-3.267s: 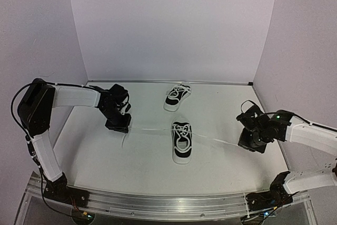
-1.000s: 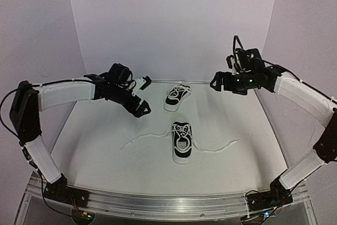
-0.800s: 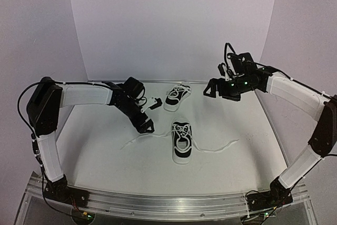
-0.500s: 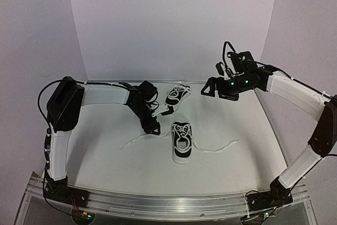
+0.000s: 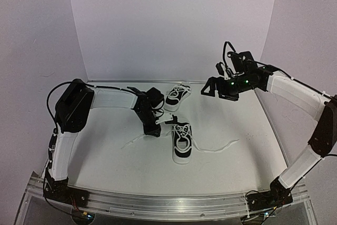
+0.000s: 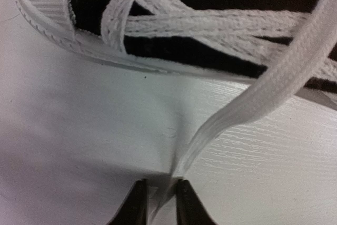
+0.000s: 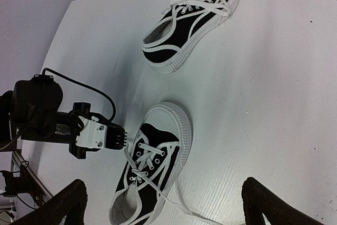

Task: Tie the shoes

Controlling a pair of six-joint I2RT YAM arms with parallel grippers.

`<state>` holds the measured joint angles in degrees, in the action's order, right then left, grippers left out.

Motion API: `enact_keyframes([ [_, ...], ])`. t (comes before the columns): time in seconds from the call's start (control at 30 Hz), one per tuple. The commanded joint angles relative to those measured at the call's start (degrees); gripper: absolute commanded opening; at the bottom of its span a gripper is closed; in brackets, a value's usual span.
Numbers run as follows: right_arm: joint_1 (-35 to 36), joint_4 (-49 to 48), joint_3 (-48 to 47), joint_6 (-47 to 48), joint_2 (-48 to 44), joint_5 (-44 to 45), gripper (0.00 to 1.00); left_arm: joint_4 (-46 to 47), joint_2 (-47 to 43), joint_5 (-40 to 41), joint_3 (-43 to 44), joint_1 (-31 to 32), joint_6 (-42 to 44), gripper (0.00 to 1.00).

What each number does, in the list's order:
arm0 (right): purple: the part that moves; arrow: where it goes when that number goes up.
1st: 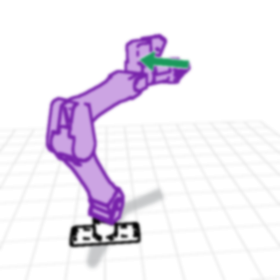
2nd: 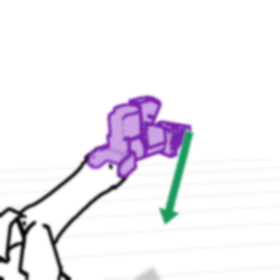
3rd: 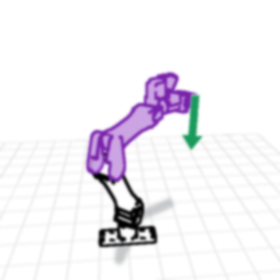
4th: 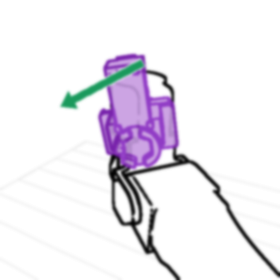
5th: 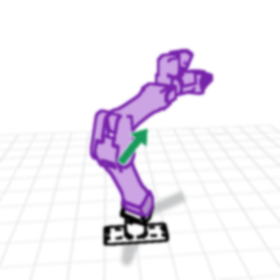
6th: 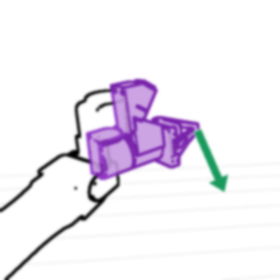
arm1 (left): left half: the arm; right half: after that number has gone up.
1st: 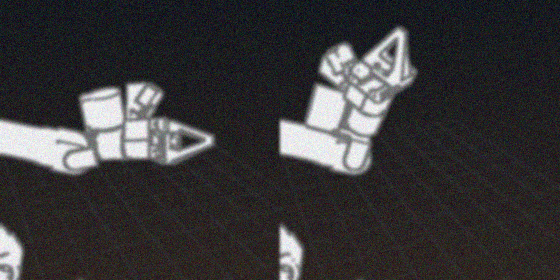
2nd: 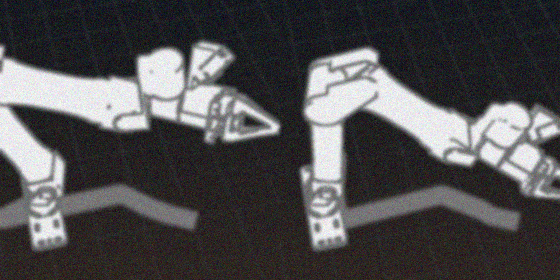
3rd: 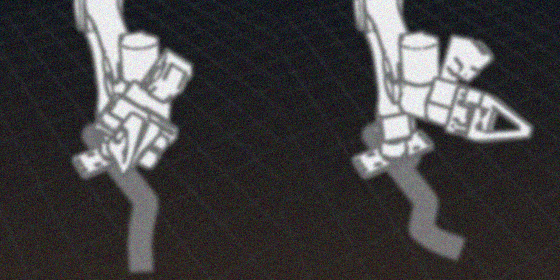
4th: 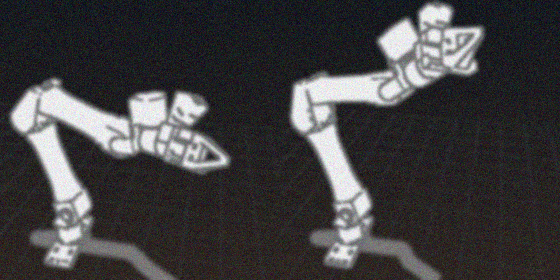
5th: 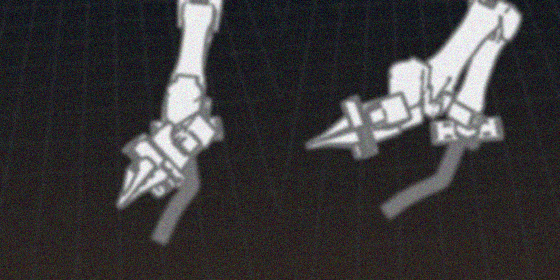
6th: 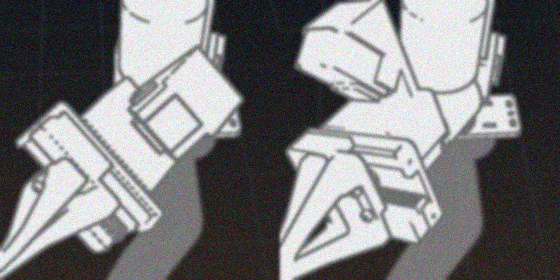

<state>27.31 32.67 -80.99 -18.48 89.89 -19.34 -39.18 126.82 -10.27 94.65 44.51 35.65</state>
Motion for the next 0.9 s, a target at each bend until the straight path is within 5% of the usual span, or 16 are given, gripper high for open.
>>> enact_keyframes([
  [0.0, -0.04, -0.09, -1.92, -0.39, -0.18, -1.06, 0.98, -2.12, 0.17, -0.68, -0.35, 0.61, -0.04, 0.05],
  [0.3, -0.06, -1.43, -2.49, -0.55, 2.09, -6.18, 0.90, 7.66, -8.43, -9.87, -0.87, 0.14, -9.89, 0.00],
  [0.63, 0.08, -7.10, 0.11, -3.56, 5.36, -15.83, 0.66, 20.20, -13.12, -15.04, -4.02, -0.31, -19.11, 0.00],
  [0.87, 1.50, -13.28, 2.38, -6.53, 8.05, -21.46, 0.59, 29.54, -17.05, -17.90, -9.83, -2.04, -26.46, 0.00],
])
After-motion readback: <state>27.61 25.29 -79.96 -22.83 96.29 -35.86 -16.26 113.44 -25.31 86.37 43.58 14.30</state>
